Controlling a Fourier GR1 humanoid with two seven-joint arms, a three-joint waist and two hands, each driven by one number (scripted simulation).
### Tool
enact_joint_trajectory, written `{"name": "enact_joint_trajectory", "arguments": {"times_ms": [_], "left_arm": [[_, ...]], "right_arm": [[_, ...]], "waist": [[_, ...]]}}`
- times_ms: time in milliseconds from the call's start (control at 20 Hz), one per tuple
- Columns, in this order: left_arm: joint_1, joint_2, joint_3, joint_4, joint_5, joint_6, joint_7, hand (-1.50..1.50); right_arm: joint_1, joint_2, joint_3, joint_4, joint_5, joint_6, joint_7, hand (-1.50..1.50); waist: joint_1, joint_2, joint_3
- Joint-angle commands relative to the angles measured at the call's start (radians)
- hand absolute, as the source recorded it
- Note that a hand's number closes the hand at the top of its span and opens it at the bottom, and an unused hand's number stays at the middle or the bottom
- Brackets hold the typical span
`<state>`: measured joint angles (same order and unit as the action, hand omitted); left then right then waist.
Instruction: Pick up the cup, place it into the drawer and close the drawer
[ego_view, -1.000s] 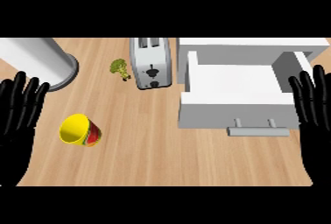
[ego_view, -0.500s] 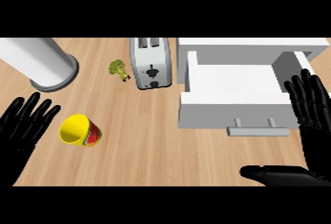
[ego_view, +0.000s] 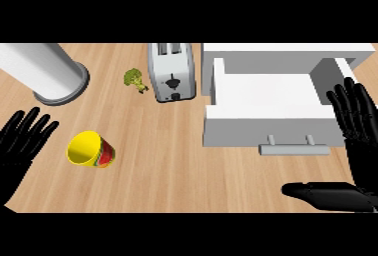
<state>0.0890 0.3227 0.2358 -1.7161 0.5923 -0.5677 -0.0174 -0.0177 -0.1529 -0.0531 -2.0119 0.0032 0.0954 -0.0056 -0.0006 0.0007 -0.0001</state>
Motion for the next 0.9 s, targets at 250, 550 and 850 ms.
{"name": "enact_joint_trajectory", "arguments": {"times_ms": [250,550,850], "left_arm": [[-0.106,0.023,0.08,0.445,-0.283,-0.074,-0.281,-1.5],[-0.188,-0.016,0.029,0.631,-0.472,0.015,-0.426,-1.5],[-0.249,0.057,0.067,0.926,-0.539,-0.01,-0.63,-1.5]], "right_arm": [[-0.054,-0.019,-0.035,0.02,-0.018,0.02,0.008,-1.5],[-0.123,0.005,-0.023,0.065,0.016,-0.012,0.05,-1.5],[-0.017,-0.01,-0.048,0.022,-0.007,0.046,-0.022,-1.5]], "waist": [[-0.009,0.002,-0.001],[-0.003,0.002,-0.001],[-0.006,0.001,-0.001]]}}
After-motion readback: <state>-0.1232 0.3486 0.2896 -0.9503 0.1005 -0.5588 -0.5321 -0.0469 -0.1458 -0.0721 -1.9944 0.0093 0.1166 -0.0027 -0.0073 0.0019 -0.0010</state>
